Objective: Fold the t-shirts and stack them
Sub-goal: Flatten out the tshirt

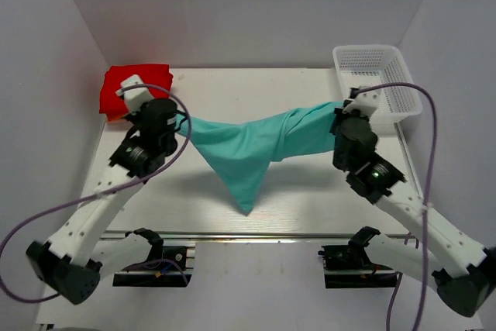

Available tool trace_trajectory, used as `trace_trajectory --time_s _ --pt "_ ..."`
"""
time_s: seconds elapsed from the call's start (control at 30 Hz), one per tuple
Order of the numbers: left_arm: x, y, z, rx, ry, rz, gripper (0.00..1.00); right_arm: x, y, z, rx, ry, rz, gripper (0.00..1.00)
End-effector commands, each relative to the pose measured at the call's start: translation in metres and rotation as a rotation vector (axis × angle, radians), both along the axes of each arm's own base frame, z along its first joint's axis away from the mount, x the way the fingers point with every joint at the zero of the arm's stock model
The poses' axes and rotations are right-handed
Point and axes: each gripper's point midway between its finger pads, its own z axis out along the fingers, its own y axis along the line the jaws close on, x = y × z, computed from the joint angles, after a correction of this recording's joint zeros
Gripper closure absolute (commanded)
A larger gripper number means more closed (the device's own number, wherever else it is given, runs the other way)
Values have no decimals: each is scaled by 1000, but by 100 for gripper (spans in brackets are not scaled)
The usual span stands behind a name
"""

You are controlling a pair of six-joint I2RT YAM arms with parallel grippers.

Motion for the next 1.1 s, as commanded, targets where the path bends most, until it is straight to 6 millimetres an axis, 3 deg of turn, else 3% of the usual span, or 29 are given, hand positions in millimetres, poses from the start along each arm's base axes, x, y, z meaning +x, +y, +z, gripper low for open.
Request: trace_trajectory --time_s 0.0,0.03,0.1,0.13,0.17,0.2,0.23,0.27,0.3,0.37,0.4,0.43,0.47,0.5,0.53,0.57,0.63,0.67,0.87,0.93,1.0,1.03,1.07 --pt "23 -6 -50 34 108 17 100 18 2 -51 31 86 -55 100" --pt "33 -11 -78 53 170 35 100 27 2 -67 25 123 -72 100" --pt "44 -5 -105 84 245 73 100 43 4 -97 0 200 -70 100" --pt "55 -8 -131 97 305 72 100 52 7 -118 -20 254 -81 100" --pt "62 -4 -139 102 323 92 100 64 -2 -138 -39 310 -112 100" --pt "67 -2 -151 112 348 103 100 76 3 -151 -53 351 -100 100" --pt "79 -4 -152 97 336 105 100 82 3 -158 -54 373 -99 100" --pt "90 -6 -173 129 393 98 100 93 -2 -162 -40 390 -98 100" --pt "97 -2 -180 139 410 110 100 105 3 -187 -66 455 -88 100" --pt "120 -9 -185 121 429 78 100 120 0 -192 -51 470 -97 100" --pt "136 -11 -195 114 447 79 100 128 5 -212 -64 516 -88 100" --pt "142 -16 -203 106 472 57 100 138 6 -208 -49 508 -89 100" --pt "145 -14 -209 105 503 57 100 138 6 -225 -60 567 -74 100" --pt "155 -17 -206 86 501 45 96 148 9 -224 -57 573 -73 97" --pt "159 -19 -219 97 540 32 66 151 9 -226 -49 578 -78 90" --pt "160 -20 -222 104 559 33 50 154 10 -231 -51 595 -74 81" --pt "169 -25 -218 111 566 1 21 163 11 -231 -53 615 -75 23" --pt "170 -25 -219 116 580 1 0 166 15 -230 -51 619 -58 10" --pt "156 -47 -205 80 649 -142 0 157 28 -212 -6 662 9 10" --pt "148 -62 -186 69 623 -221 0 142 37 -207 28 679 79 10" --pt "134 -90 -194 22 650 -443 0 132 40 -196 64 662 115 10" --pt "125 -103 -173 2 591 -526 0 123 47 -202 85 680 164 10" --pt "109 -127 -184 -41 588 -662 0 114 47 -189 112 646 180 10"
